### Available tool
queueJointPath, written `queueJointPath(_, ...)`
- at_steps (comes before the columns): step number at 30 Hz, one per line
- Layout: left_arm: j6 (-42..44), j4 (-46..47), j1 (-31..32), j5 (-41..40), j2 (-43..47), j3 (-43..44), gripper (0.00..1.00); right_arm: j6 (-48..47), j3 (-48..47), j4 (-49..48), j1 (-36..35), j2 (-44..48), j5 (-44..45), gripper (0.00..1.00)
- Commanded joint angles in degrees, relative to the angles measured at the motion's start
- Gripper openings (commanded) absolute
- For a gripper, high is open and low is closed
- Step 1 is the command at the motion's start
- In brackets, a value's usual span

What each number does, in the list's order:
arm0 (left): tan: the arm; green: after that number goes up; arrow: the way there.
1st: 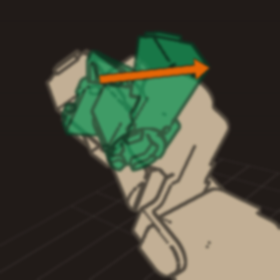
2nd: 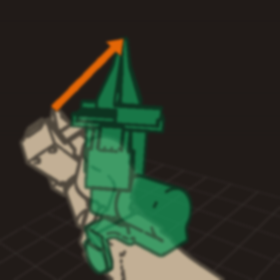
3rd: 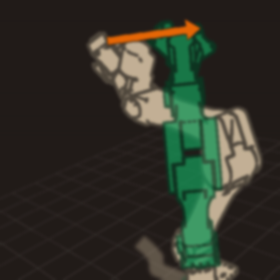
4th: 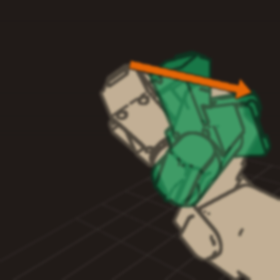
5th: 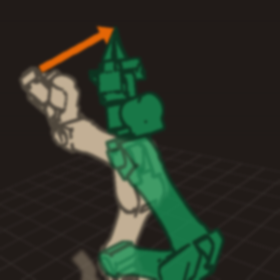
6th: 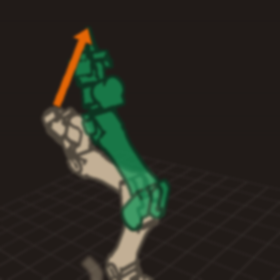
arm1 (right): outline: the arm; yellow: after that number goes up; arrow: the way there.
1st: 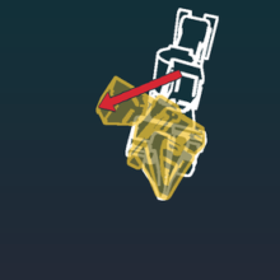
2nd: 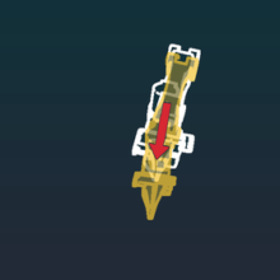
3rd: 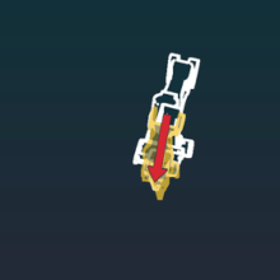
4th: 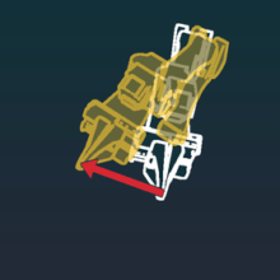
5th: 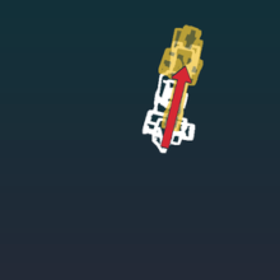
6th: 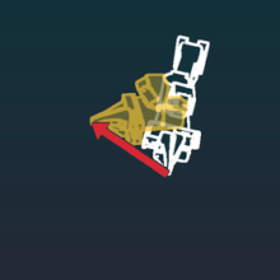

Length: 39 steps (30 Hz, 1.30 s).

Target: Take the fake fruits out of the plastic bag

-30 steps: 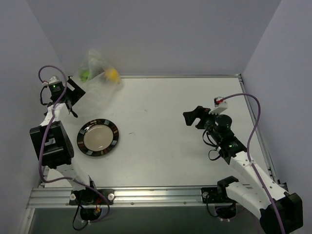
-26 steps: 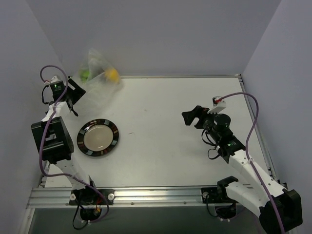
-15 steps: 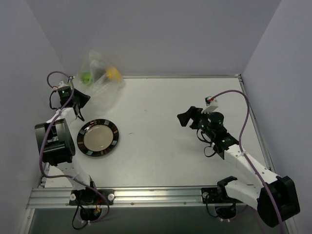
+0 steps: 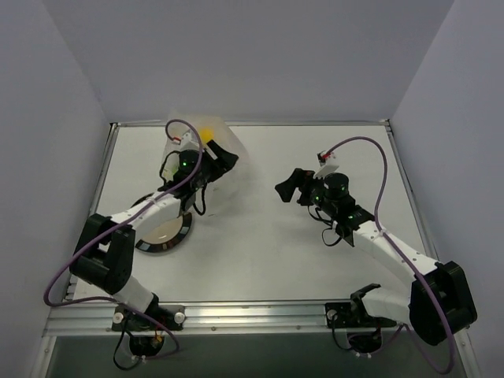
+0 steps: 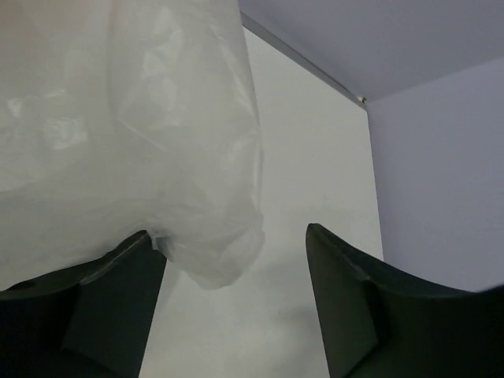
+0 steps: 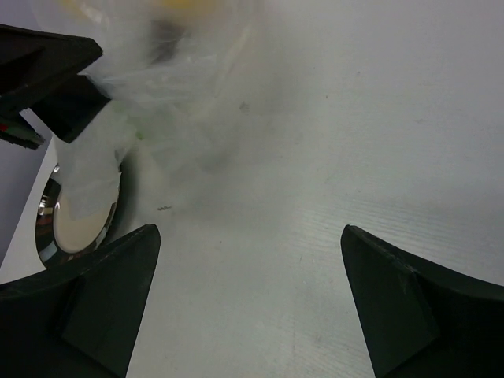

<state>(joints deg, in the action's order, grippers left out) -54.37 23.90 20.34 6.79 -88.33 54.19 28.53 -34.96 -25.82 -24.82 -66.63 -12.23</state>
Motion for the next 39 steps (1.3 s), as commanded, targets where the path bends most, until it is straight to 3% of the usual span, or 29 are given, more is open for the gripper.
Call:
queueJointPath(1, -0.1, 0.9, 4.9, -3.5, -0.5, 5.2, 0.73, 1.2, -4.0, 0.1, -0.9, -1.8, 0.2, 0.95)
queueJointPath(3, 2.1, -2.9, 5.5, -3.1, 0.8, 8.0, 0.87, 1.6, -4.2, 0.1, -2.6, -2.1, 1.5, 0.97)
queueJointPath(4, 4.9, -7.7, 5.6, -3.3, 3.2, 8.6, 0.88, 2.0, -4.3, 0.0, -3.4, -2.2, 2.1, 0.98)
queueJointPath(9, 15.7, -26.5, 5.7, -9.2, 17.4, 9.0, 0.88, 4.4, -4.2, -4.3, -10.8, -6.0, 6.9, 0.96)
queueJointPath(15, 17.5, -40.0, 6.6, -19.7, 32.8, 0.7, 0.88, 7.3, -7.7, -11.0, -15.9, -13.8, 10.6, 0.88)
queueJointPath(19, 17.6, -44.3, 6.8, -19.5, 37.9, -6.6, 0.88, 6.5, -10.9, -15.1, -16.6, -21.2, 8.7, 0.89)
queueJointPath(23, 18.9, -45.5, 7.4, -15.5, 35.5, -7.1, 0.92, 5.0, -14.5, -13.3, -16.1, -26.5, 9.9, 0.91)
queueJointPath(26, 21.7, -46.2, 9.3, -16.1, 31.0, -5.1, 0.93, 5.1, -14.5, -13.9, -16.1, -28.5, 11.7, 0.86)
queueJointPath(31, 26.4, -46.4, 12.4, -17.3, 20.2, -0.9, 0.95, 3.7, -18.0, -14.3, -14.7, -34.5, 8.4, 0.57)
queueJointPath(34, 27.6, -45.8, 13.1, -16.9, 14.5, 0.6, 0.96, 2.8, -20.6, -15.1, -12.5, -37.6, 2.9, 0.61)
queueJointPath(36, 27.6, -43.9, 13.0, -15.2, 12.1, 0.6, 0.97, 2.9, -22.1, -16.8, -11.0, -40.1, -1.4, 0.69)
queueJointPath(39, 27.7, -43.4, 12.3, -12.4, 8.4, 1.4, 0.97, 4.4, -22.7, -20.0, -8.3, -42.1, -7.2, 0.69)
